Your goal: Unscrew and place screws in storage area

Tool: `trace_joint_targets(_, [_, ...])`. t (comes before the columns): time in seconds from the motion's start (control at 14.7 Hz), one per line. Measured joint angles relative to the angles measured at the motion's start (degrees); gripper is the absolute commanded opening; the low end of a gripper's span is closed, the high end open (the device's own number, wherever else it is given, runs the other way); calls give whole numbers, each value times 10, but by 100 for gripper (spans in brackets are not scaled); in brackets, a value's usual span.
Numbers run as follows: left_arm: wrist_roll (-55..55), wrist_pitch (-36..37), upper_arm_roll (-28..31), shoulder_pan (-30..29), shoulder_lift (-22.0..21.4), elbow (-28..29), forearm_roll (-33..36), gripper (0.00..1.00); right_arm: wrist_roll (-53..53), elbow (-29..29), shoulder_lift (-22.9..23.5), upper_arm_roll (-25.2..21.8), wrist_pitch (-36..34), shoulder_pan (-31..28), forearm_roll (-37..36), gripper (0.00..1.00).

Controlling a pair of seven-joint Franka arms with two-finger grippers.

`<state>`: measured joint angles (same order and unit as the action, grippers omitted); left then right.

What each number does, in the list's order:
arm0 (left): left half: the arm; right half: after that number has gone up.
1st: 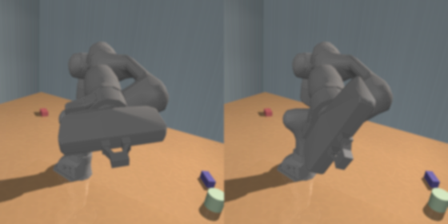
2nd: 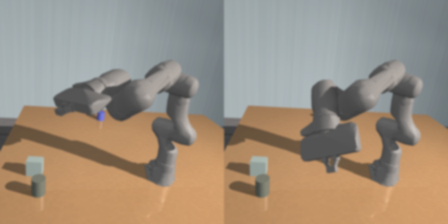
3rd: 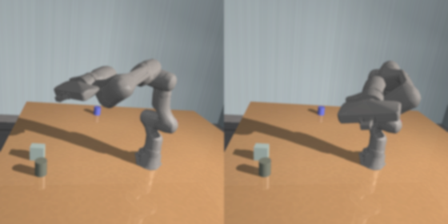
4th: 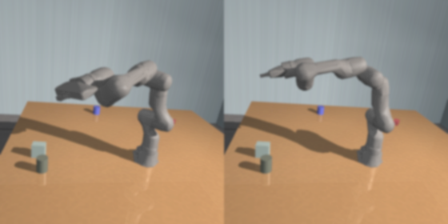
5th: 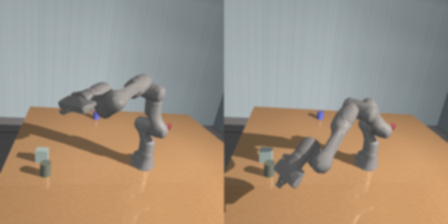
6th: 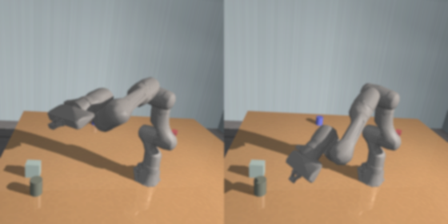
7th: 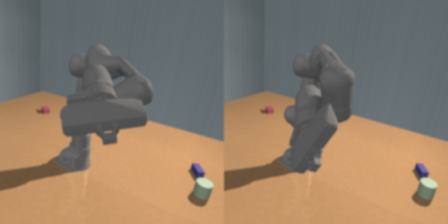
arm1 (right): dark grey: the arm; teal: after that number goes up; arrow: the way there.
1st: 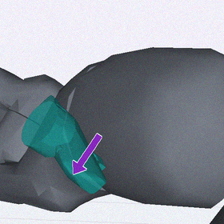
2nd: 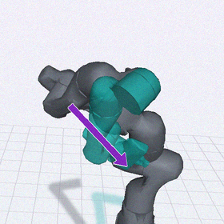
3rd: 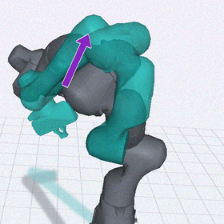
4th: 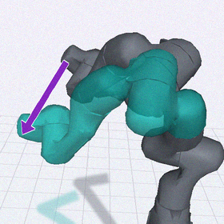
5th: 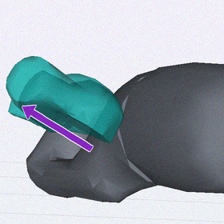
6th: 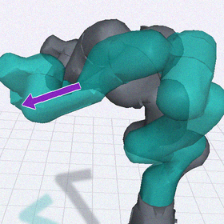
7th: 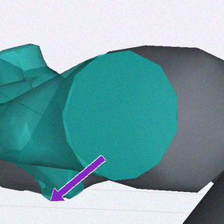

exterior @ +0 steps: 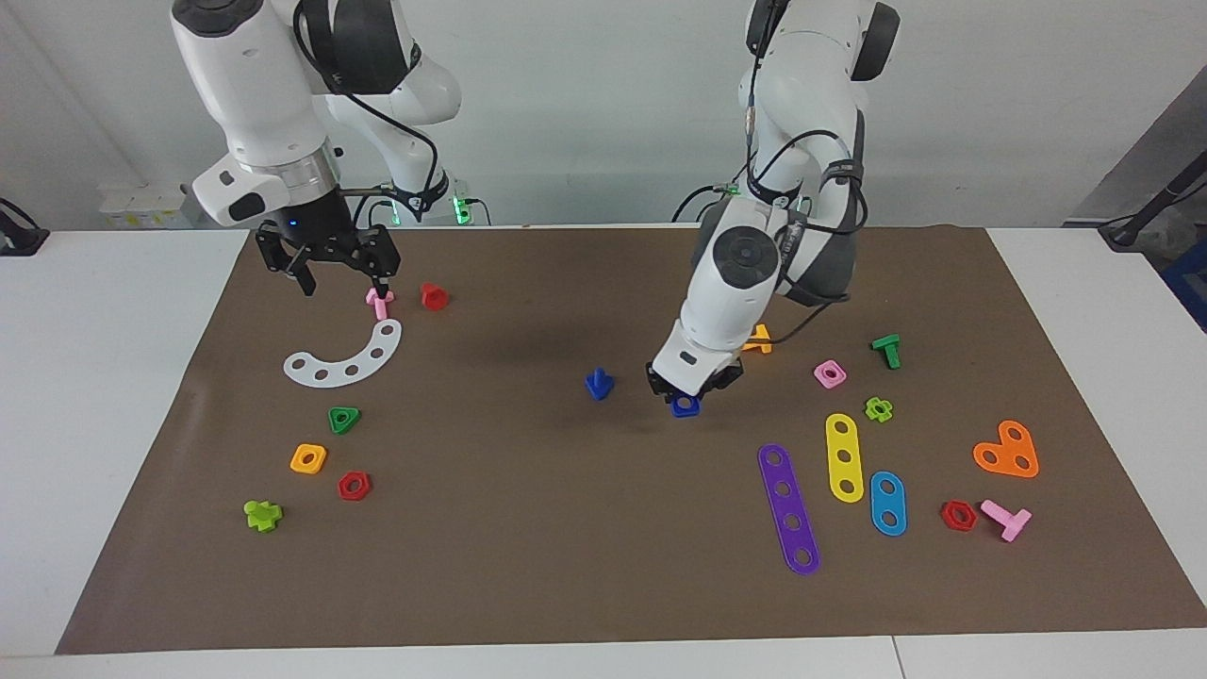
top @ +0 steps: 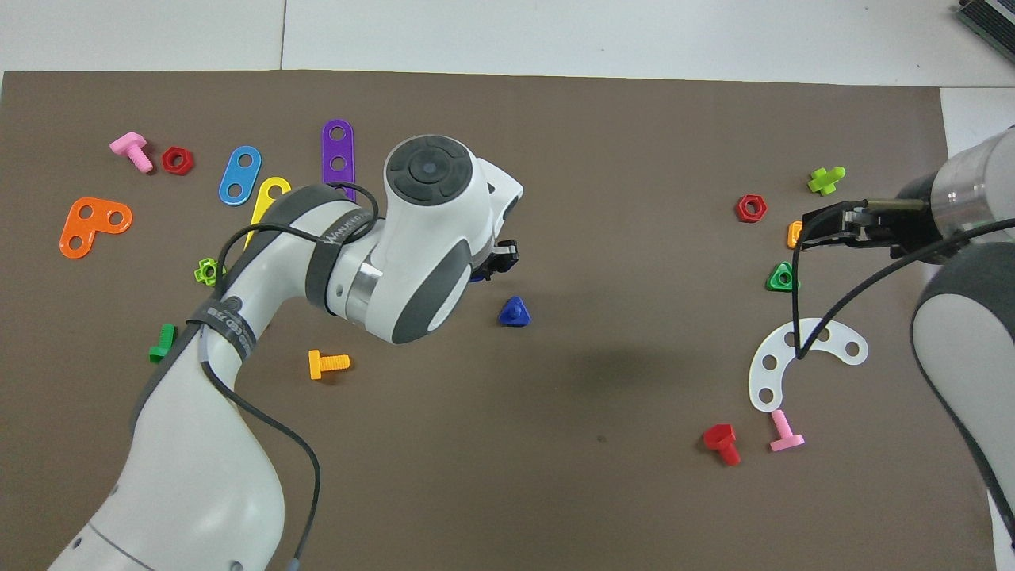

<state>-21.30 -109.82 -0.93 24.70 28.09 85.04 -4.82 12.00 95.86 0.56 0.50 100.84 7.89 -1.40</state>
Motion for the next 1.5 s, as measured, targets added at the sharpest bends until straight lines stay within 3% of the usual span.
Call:
trace_joint_targets(0.34, [192, -11, 4, -86, 1, 70, 33, 14, 98, 34, 31, 3, 85, 107, 0, 100])
trace_joint_targets(0.68, [234, -82, 3, -100, -30, 176, 72, 22, 197, 42, 122, 5, 198, 197, -3, 100])
trace_joint_targets(0.75, [237, -84, 3, -100, -40, 189, 76, 36, 205, 42, 140, 4, 217, 209, -3, 100])
trace_joint_targets(0.88, [239, -87, 3, -100, -52, 207, 78, 100, 227, 42, 168, 4, 247, 228, -10, 100])
trace_joint_targets(1.22, [241, -95, 3, -100, -54, 212, 79, 100, 247, 41, 205, 4, 279, 256, -29, 98])
trace_joint_targets(1.5, [241, -65, 6, -120, -58, 180, 79, 100, 253, 41, 233, 3, 287, 261, -44, 93])
